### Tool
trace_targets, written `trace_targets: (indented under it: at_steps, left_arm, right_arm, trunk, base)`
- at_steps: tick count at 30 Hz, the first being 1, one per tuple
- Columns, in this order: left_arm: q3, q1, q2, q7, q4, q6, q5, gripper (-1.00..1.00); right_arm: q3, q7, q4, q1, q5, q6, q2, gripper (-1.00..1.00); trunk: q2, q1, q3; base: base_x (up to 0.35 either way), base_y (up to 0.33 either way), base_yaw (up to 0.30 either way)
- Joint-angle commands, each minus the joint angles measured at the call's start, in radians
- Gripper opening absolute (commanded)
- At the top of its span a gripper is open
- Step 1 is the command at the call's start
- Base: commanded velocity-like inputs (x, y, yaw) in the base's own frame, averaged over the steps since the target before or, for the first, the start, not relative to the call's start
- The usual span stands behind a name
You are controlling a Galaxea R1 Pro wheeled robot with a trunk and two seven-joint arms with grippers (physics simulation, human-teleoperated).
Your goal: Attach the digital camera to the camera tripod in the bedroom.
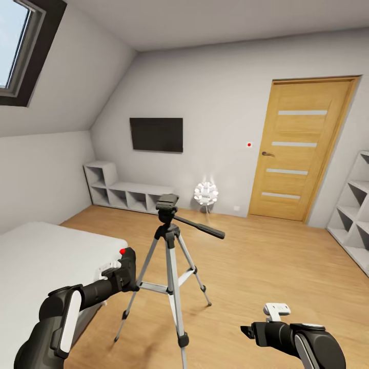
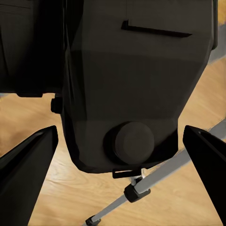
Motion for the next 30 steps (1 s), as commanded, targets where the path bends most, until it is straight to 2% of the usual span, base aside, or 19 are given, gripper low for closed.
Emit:
trace_targets:
  at_steps: [1,11,30]
  left_arm:
    - [0.003,-0.001,-0.001,0.002,0.0,0.008,0.011,-1.0]
    - [0.002,-0.001,0.001,0.002,0.0,0.008,0.012,-1.0]
    - [0.001,-0.001,0.002,0.003,0.0,0.008,0.011,-1.0]
  right_arm:
    - [-0.001,0.001,-0.001,0.0,-0.002,0.005,0.0,1.0]
    - [-0.001,0.001,-0.002,0.0,-0.001,0.005,0.001,1.0]
    - [0.0,0.001,-0.011,0.004,-0.002,0.005,-0.003,1.0]
  trunk:
    - [-0.001,0.0,0.0]
    - [-0.001,0.0,0.0]
    - [-0.001,0.0,0.0]
  base:
    - [0.0,0.144,-0.072]
    - [0.0,0.03,-0.142]
    - [0.094,0.008,-0.012]
